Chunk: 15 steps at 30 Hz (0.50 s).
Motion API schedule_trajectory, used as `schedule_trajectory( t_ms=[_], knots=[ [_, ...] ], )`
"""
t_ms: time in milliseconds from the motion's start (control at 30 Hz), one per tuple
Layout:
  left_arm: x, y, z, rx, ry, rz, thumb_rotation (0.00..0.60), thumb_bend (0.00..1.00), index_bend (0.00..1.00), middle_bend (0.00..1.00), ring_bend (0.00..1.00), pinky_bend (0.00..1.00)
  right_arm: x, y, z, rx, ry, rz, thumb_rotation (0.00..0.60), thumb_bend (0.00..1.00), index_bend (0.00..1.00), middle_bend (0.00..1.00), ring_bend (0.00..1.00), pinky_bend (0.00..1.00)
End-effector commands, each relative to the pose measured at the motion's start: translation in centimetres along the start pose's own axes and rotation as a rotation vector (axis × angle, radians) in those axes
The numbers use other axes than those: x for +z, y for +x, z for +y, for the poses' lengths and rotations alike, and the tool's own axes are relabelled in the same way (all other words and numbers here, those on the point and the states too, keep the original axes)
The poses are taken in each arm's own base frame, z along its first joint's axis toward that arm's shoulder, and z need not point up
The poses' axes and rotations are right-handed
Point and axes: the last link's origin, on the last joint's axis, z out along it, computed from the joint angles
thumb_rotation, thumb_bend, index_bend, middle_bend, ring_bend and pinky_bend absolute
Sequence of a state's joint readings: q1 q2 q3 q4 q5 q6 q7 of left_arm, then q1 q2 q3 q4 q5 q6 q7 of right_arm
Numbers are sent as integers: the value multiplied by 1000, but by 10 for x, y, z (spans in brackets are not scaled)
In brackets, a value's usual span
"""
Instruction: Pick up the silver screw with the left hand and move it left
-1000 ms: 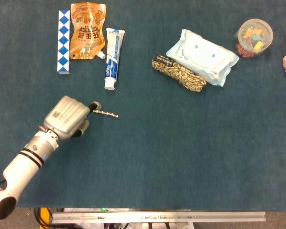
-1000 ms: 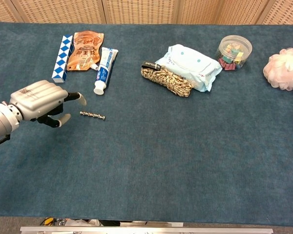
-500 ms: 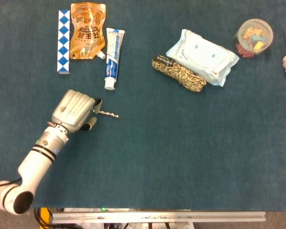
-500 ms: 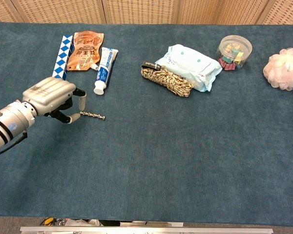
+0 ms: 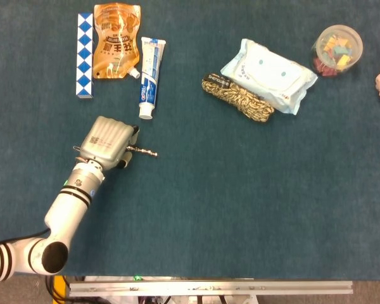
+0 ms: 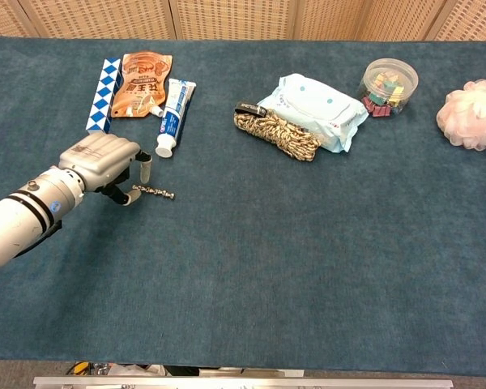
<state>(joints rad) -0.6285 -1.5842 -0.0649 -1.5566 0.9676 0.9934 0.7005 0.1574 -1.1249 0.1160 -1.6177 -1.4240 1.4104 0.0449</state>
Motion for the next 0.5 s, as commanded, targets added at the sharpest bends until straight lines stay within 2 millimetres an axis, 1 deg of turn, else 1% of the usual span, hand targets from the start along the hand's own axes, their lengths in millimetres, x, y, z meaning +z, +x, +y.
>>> schedule_trajectory(
  t_ms=[33, 200, 500],
  knots=[
    [3, 1, 3, -1, 8, 3, 600, 326, 450, 1000, 1000, 948, 0, 0, 1, 1, 0, 0, 600, 216, 440, 427, 329, 377],
    [6, 2, 6, 8, 20, -3, 600, 326, 452, 1000, 1000, 953, -1, 0, 3, 4, -4, -1, 600, 215, 440, 426, 329, 377],
    [7, -2, 4, 19, 45, -24, 600, 326, 456, 1000, 1000, 957, -4, 2, 7, 7, -11, 5, 600, 215, 440, 426, 330, 377]
  ],
)
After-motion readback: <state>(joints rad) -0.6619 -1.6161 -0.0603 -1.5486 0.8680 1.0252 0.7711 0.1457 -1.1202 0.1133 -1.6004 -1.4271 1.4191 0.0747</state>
